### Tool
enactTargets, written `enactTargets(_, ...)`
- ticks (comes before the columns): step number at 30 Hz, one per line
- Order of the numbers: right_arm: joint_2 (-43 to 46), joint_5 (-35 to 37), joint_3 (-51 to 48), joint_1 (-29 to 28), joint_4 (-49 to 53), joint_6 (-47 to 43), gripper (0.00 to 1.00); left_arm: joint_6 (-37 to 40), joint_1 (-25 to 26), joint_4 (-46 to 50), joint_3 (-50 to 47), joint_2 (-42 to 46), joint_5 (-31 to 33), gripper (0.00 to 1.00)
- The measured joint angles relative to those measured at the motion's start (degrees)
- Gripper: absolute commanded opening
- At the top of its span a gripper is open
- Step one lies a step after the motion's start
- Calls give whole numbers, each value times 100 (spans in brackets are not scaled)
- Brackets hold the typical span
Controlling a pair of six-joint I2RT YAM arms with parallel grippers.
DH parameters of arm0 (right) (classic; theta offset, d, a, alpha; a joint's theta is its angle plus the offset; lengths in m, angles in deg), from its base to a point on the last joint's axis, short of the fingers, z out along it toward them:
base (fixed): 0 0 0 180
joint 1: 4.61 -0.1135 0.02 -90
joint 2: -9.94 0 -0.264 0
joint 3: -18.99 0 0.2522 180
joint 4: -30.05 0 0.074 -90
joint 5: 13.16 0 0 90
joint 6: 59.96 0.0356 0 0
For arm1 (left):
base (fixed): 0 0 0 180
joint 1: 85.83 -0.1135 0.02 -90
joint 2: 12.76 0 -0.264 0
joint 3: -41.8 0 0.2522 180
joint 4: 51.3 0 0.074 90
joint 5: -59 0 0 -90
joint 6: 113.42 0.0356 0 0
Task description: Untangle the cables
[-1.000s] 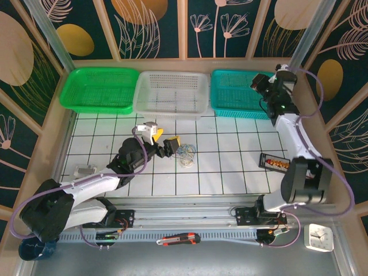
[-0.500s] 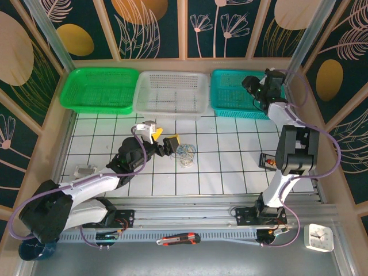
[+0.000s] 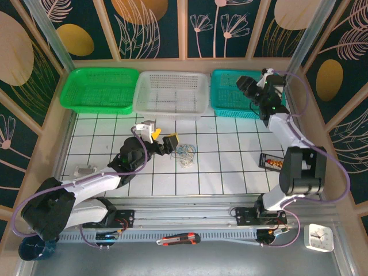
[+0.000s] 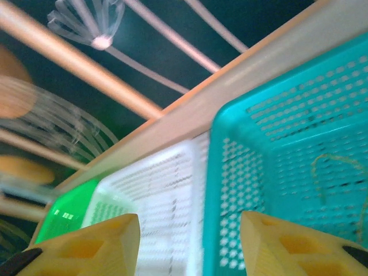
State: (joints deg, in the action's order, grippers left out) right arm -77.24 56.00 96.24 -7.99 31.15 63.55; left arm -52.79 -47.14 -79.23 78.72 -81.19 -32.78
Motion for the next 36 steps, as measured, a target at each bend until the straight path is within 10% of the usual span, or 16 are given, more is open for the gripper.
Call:
enactTargets(19,1499,1056,-3126,-3322,116,-144,49,-1088,2,398,-520,2,901,99)
enactTargets(36,579,1532,-2986,-4586,63,76,45,-1620,11,979,-166,-376,669,99)
